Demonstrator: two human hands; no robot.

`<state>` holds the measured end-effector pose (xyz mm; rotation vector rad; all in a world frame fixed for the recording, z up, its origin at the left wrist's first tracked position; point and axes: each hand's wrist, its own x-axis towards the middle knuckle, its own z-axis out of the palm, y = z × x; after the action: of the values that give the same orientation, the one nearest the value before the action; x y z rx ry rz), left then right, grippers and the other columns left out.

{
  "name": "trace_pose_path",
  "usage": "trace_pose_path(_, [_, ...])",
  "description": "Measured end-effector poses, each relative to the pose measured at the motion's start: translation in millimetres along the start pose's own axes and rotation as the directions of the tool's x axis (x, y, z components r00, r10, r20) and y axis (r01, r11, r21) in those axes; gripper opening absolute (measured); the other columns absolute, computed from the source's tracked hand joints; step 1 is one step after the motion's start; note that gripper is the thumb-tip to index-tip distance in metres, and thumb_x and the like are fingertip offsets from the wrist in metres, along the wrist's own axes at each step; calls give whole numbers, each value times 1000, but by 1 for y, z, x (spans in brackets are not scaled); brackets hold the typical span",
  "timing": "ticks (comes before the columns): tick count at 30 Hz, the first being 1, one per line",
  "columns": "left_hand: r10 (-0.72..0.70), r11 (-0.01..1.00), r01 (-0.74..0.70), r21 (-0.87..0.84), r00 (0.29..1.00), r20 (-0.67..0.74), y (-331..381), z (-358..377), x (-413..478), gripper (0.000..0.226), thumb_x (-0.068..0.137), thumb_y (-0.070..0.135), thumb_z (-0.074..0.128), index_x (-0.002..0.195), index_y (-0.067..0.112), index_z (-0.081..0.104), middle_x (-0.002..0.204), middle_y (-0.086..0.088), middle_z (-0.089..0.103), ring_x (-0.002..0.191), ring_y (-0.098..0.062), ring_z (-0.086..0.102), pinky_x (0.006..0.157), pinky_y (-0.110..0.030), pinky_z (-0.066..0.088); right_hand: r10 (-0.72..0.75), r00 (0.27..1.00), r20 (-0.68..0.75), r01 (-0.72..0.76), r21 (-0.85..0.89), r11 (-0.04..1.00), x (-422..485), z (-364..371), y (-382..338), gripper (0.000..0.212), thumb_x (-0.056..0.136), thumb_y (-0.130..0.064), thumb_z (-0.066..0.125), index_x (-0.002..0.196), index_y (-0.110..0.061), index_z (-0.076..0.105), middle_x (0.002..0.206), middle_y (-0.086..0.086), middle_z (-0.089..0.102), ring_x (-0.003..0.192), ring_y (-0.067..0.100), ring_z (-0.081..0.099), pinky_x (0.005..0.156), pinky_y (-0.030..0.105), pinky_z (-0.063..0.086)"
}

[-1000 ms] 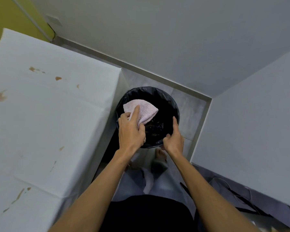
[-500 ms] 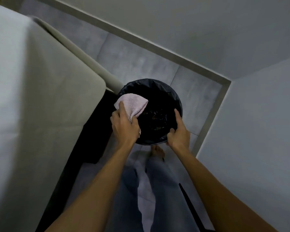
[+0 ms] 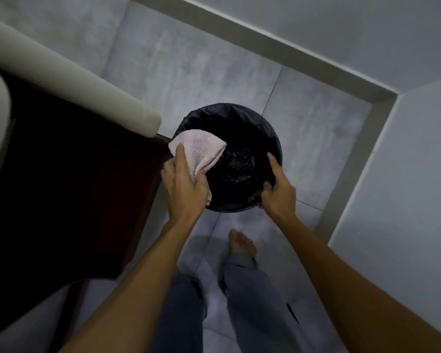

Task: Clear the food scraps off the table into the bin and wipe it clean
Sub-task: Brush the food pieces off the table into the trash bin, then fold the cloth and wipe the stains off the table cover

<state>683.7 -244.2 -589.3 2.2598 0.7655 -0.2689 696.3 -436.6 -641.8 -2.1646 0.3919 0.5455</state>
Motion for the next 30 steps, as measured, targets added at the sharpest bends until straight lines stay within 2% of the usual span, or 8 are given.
trace_pose_path(5, [0, 1000, 0, -12, 1000, 7, -4, 15, 13, 70, 94, 13, 57, 156, 15, 24, 142, -14, 38, 133, -23, 32, 95, -16, 24, -12, 1000, 20, 12, -5, 1000, 21, 10, 11, 76, 93, 8, 46, 154, -35, 31, 148, 2, 49, 127, 17, 52, 101, 11, 34])
trace_pose_path(8, [-2, 1000, 2, -17, 1000, 0, -2, 17, 14, 71, 93, 13, 58, 155, 15, 25, 139, -13, 39, 132, -23, 33, 95, -14, 23, 13, 999, 52, -10, -54, 999, 29, 12, 11, 71, 95, 5, 48, 154, -29, 30, 144, 8, 53, 118, 17, 56, 92, 6, 33])
trace_pose_path(10, [-13, 1000, 12, -27, 1000, -7, 4, 13, 11, 70, 93, 14, 58, 155, 16, 25, 139, -13, 39, 133, -23, 33, 95, -15, 25, 47, 996, 70, -41, -90, 995, 28, 9, 8, 64, 95, 2, 50, 153, -22, 35, 137, 12, 58, 114, 25, 59, 89, 8, 36])
trace_pose_path(14, [-42, 996, 42, -80, 999, 1, 24, -8, -4, 71, 94, 16, 59, 155, 19, 24, 142, -10, 37, 136, -22, 33, 97, -19, 27, 120, 993, 10, -117, -162, 980, 10, -7, -20, 46, 96, -9, 52, 142, -11, 50, 128, 16, 63, 113, 33, 61, 100, 36, 49])
trace_pose_path(16, [-34, 995, 34, -97, 999, 7, 38, -26, -16, 71, 93, 16, 60, 155, 18, 24, 142, -11, 38, 136, -22, 33, 98, -18, 26, 82, 996, -43, -88, -143, 986, -9, -22, -52, 37, 97, -15, 54, 133, -8, 58, 121, 15, 65, 109, 31, 62, 94, 34, 49])
trace_pose_path(21, [0, 991, 1, -132, 1000, 6, 84, -86, -54, 71, 93, 19, 61, 155, 18, 26, 143, -11, 39, 134, -22, 37, 97, -15, 25, 118, 984, 135, -145, 210, 967, -81, -68, -163, 35, 95, -56, 52, 93, -30, 74, 87, -14, 72, 87, 4, 66, 78, 24, 51])
trace_pose_path(23, [33, 989, -30, -143, 999, 20, 107, -115, -78, 71, 93, 21, 61, 155, 20, 26, 142, -10, 40, 132, -21, 38, 97, -14, 28, 148, 959, 241, -222, 320, 921, -108, -83, -207, 47, 88, -67, 53, 78, -26, 73, 77, -11, 73, 79, 7, 69, 76, 28, 55])
trace_pose_path(30, [39, 960, -52, -276, 998, -51, 168, -234, -181, 75, 92, 35, 64, 155, 27, 24, 134, -7, 44, 124, -16, 46, 95, -17, 35, 48, 953, 300, -181, 434, 883, -207, -138, -317, 37, 83, -34, 77, 112, -16, 62, 101, -2, 75, 90, 11, 73, 87, 39, 60])
